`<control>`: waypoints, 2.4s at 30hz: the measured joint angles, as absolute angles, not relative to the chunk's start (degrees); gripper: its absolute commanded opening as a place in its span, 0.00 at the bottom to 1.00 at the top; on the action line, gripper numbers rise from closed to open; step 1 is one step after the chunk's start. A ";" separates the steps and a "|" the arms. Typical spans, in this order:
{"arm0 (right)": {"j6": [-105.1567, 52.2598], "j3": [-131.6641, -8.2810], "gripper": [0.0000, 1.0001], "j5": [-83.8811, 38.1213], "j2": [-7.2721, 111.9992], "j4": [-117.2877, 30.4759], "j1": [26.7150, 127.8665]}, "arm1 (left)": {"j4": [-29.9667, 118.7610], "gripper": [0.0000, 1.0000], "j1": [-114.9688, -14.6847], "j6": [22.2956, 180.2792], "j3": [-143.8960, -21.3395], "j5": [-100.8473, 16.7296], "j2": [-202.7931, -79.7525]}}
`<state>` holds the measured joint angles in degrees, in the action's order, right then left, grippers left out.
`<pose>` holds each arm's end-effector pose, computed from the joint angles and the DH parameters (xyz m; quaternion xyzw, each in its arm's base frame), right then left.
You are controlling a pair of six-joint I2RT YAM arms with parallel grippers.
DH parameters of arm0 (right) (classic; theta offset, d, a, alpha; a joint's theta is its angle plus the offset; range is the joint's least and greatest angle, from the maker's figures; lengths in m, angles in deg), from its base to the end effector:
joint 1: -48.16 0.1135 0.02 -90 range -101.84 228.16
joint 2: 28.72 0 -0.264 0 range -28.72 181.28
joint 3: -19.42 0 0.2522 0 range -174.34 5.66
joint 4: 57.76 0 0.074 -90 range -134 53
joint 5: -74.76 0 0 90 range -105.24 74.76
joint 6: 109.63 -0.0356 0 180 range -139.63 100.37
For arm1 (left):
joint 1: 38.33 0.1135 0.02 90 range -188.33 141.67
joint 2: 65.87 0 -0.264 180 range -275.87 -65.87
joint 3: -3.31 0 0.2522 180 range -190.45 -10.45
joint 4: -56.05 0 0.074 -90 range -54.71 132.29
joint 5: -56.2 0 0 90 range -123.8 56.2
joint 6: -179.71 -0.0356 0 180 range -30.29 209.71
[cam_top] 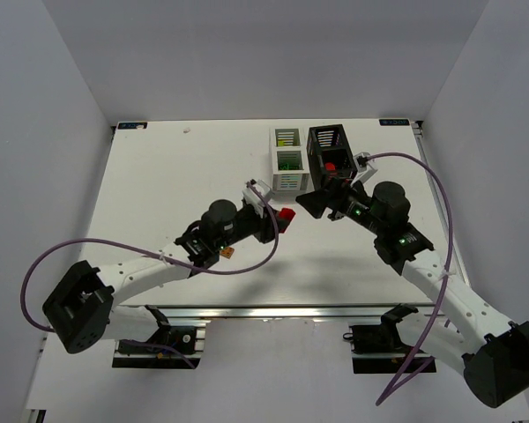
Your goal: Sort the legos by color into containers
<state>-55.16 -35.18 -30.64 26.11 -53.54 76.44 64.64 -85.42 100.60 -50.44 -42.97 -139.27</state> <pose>0.1964 0.1164 0.3199 -0.0448 0.7317 0.4392 0.5193 0.1928 -0.2157 0.2608 0.2874 0.7156 -0.3611 0.5243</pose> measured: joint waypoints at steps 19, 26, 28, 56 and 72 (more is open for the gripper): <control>-59.97 -28.07 0.75 -35.36 28.60 -59.75 79.61 | 63.70 0.07 -96.26 81.61 -47.35 -21.63 -138.60; -59.07 -28.07 0.75 -35.53 30.99 -60.62 82.10 | 63.72 0.07 -96.65 81.15 -47.35 -20.98 -138.38; -58.83 -28.07 0.74 -35.53 31.14 -60.65 82.36 | 63.72 0.07 -96.67 81.17 -47.35 -21.00 -138.22; -53.94 -28.07 0.11 -41.02 33.89 -66.72 82.73 | 64.16 0.17 -97.05 83.05 -47.05 -23.84 -135.82; -48.74 -27.44 0.00 -41.17 26.70 -67.29 80.02 | 59.83 0.77 -97.35 83.10 -46.37 -23.14 -126.05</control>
